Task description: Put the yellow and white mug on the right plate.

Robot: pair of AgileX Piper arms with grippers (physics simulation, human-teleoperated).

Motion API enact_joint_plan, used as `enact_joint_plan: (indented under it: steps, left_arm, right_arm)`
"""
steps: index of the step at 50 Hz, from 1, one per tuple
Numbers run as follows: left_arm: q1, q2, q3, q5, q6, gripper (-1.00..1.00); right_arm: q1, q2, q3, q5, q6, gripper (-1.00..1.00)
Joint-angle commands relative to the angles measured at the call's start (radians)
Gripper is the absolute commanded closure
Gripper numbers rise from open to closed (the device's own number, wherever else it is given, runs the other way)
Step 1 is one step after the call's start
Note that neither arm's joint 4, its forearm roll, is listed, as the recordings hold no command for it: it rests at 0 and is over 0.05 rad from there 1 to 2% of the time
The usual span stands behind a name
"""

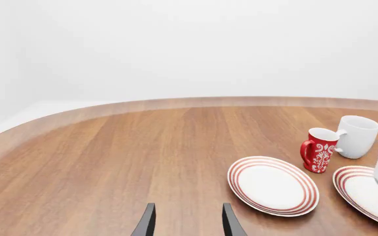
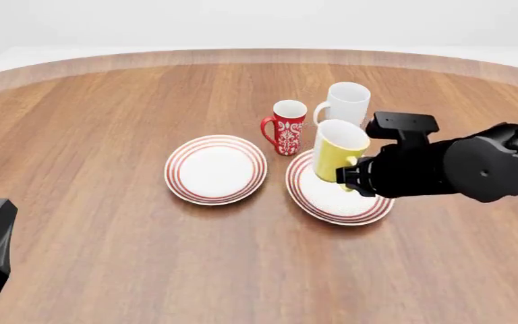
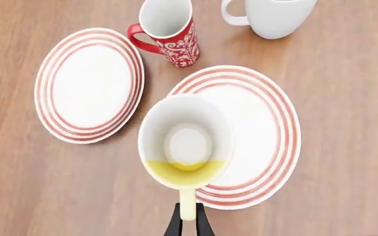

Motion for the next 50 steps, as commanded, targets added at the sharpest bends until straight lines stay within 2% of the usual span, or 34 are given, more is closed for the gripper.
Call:
enact_joint_plan:
  steps: [1,15,43,50]
  left_arm:
    - [0.000,0.000,0.000,0.000,0.000,-1.00]
    - [0.000,0.000,0.000,0.000,0.000,-1.00]
    - [0.000,0.000,0.000,0.000,0.000,-1.00]
    - [0.000,0.000,0.000,0.000,0.000,-1.00]
  right_arm:
    - [-0.050,0.017,0.019,-0.029,-0.038,1.00]
    - [-0.109,0.018,0.024,-0.050,-0.089,1.00]
    - [-0.117,0.015,0.035,-0.071,-0.087,1.00]
    - [-0.122,0.038,0.043,-0.104,-0.081,1.00]
